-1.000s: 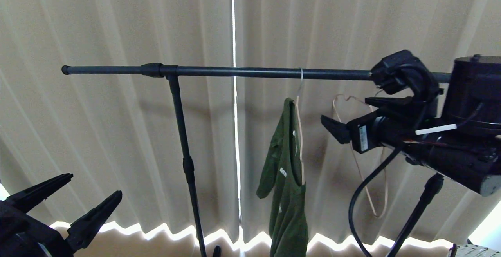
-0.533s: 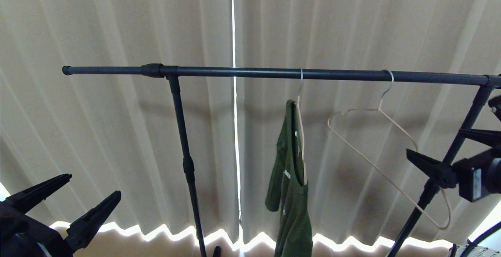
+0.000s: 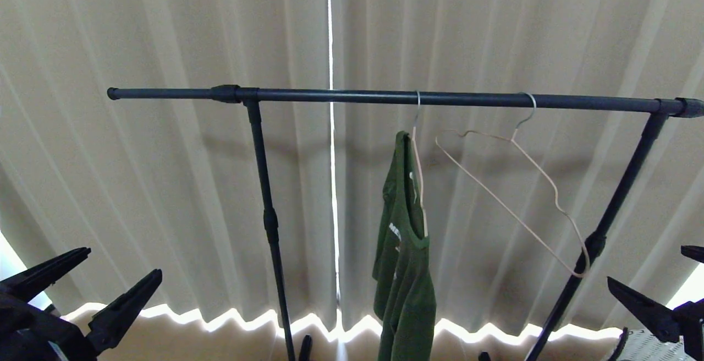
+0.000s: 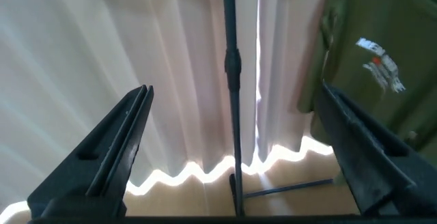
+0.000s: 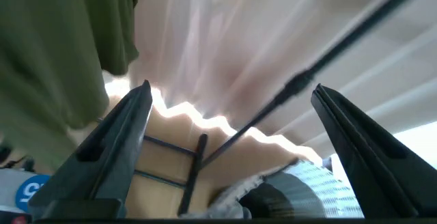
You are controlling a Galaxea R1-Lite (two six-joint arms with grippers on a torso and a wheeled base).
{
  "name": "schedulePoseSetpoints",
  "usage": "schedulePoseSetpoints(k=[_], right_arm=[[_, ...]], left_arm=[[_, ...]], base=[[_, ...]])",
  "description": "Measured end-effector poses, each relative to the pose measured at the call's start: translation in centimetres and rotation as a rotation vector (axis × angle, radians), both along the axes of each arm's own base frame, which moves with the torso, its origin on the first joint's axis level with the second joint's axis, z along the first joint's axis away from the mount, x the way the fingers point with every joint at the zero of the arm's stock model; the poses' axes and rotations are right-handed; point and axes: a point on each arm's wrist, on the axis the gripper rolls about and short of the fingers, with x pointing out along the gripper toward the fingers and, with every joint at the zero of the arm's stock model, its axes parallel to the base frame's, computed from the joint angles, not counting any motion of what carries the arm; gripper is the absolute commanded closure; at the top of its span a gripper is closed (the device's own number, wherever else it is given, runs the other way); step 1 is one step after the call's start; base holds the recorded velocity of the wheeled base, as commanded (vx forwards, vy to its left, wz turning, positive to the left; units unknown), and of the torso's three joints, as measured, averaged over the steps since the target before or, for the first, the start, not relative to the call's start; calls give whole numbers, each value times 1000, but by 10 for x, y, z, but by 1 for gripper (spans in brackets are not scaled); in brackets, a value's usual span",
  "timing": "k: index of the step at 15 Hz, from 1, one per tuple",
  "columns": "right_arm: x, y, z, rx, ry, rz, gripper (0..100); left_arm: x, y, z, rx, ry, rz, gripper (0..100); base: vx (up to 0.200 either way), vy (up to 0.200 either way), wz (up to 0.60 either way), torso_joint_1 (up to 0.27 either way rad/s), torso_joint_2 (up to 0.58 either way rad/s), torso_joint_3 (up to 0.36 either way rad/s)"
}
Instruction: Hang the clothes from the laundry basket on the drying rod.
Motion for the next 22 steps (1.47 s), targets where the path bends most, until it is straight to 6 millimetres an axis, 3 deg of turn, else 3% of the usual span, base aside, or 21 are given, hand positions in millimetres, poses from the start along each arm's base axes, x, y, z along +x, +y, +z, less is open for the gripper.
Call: schedulePoseSetpoints(k=[10, 22], right_arm=[[0, 0, 1, -76, -3, 37, 0], [7, 3, -4, -82, -15, 34, 0]], left_arm=[[-3, 1, 2, 17, -24, -4, 0], [-6, 1, 2, 15, -32, -6, 0]], base=[[-200, 0, 0, 4, 2, 4], [0, 0, 0, 0, 0, 0]])
